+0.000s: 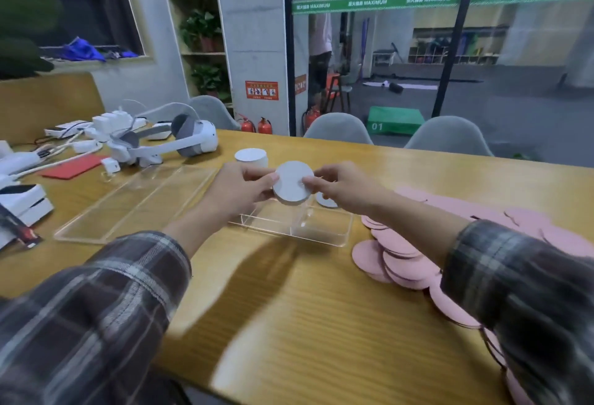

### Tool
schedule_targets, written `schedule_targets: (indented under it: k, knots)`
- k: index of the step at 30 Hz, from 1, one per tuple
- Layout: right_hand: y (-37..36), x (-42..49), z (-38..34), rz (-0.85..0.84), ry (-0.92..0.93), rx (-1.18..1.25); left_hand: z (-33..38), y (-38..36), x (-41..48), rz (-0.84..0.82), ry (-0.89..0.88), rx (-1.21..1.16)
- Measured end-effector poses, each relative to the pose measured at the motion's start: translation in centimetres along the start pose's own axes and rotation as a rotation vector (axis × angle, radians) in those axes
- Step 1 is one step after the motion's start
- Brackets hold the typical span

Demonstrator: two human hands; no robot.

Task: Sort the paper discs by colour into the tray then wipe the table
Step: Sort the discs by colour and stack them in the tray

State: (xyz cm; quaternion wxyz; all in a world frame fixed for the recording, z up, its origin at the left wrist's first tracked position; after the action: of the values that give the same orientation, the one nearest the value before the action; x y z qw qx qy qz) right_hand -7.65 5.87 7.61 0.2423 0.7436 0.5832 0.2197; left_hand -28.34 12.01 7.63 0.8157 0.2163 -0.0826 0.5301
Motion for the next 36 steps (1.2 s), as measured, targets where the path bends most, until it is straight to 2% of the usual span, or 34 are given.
schedule_targets:
  k: [5, 9, 14, 19, 22, 24, 27, 30, 32, 36]
  knots:
    - [-4.6, 3.9, -2.6, -0.054, 0.008, -0.019, -2.1, 5.4, 1.9, 0.05, 0.004, 0.222]
    - [-7.7, 6.3, -4.3, -0.091, -0.011, -0.051, -3.1, 8.4, 3.3, 0.087, 0.024, 0.277]
    - [-9.8, 8.2, -5.0, -0.111, -0.048, -0.015, -4.5, 9.6, 4.1, 0.113, 0.052, 0.395]
    - [-10.4, 8.6, -4.6, -0.094, 0.014, -0.147, -6.0, 9.7, 3.9, 0.065, 0.072, 0.486]
    - [-10.6, 8.5, -4.3, -0.101, 0.032, -0.134, -5.8, 9.6, 3.8, 0.064, 0.049, 0.481]
    - [-10.1, 8.5, -4.0, -0.119, 0.026, -0.094, -5.6, 9.7, 3.7, 0.026, 0.053, 0.426]
    - [-9.6, 8.5, -3.9, -0.192, 0.099, -0.141, -5.5, 10.3, 3.5, -0.147, 0.102, 0.334]
    - [-10.1, 8.5, -3.6, -0.227, 0.132, -0.239, -6.3, 10.5, 3.4, -0.328, 0.084, 0.428]
    - [-10.7, 8.8, -3.3, -0.211, 0.138, -0.264, -6.8, 10.5, 3.7, -0.368, 0.055, 0.452]
    - [-11.1, 9.5, -2.9, -0.166, 0.176, -0.262, -7.6, 11.0, 4.1, -0.334, 0.014, 0.438]
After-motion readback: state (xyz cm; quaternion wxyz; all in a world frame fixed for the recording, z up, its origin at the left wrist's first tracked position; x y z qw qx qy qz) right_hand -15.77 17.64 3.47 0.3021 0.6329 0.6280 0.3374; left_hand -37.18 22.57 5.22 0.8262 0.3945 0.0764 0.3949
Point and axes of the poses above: each hand's wrist, its own x-axis towards the middle knuckle, its own y-axis out of the back of the hand, z = x × y, the point moved 2 cm from there along x, towards the middle knuckle, and after that the axes turned 11 degrees about -y, right-handed, at the moved point
